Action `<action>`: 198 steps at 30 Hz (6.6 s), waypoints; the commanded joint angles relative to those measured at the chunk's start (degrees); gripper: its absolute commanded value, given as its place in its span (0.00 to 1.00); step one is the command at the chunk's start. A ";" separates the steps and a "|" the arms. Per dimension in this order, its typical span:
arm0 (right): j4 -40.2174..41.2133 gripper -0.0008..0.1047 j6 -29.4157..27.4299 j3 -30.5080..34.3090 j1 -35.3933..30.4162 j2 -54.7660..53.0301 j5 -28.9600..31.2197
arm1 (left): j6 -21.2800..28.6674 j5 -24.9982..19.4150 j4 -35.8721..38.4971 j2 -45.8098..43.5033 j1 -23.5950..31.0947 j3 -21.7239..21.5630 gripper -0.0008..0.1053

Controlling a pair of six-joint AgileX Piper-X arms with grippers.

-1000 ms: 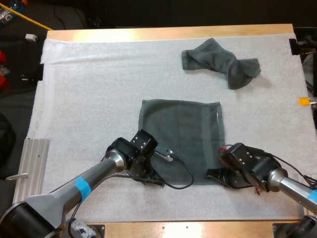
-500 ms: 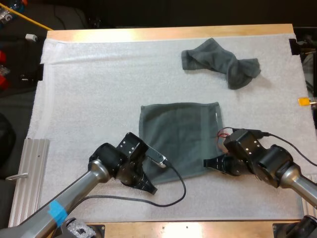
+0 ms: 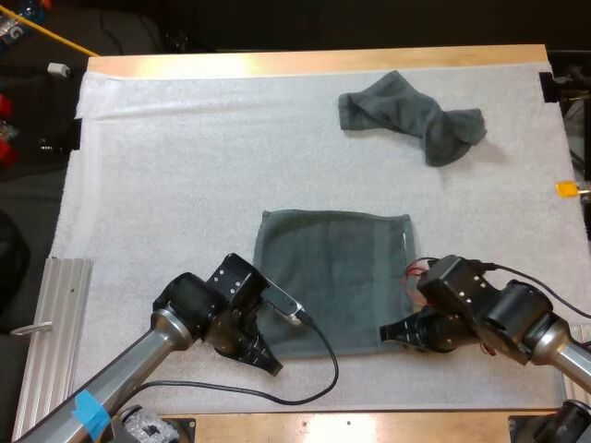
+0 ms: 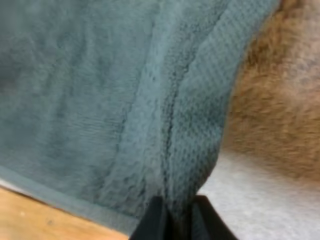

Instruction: Pick towel from pile, fold and stack

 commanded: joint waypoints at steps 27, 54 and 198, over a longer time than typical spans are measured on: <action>-27.41 0.01 13.50 -0.44 -20.33 19.29 -10.49 | 2.89 11.09 -11.51 29.21 17.52 -24.10 0.01; -41.21 0.56 18.98 -0.44 -22.04 22.93 -5.44 | 2.52 10.96 -17.90 34.45 20.01 -25.93 0.46; -26.52 0.01 5.82 -13.00 -13.68 32.28 -2.55 | 1.27 23.31 6.85 -10.31 19.88 -27.88 0.62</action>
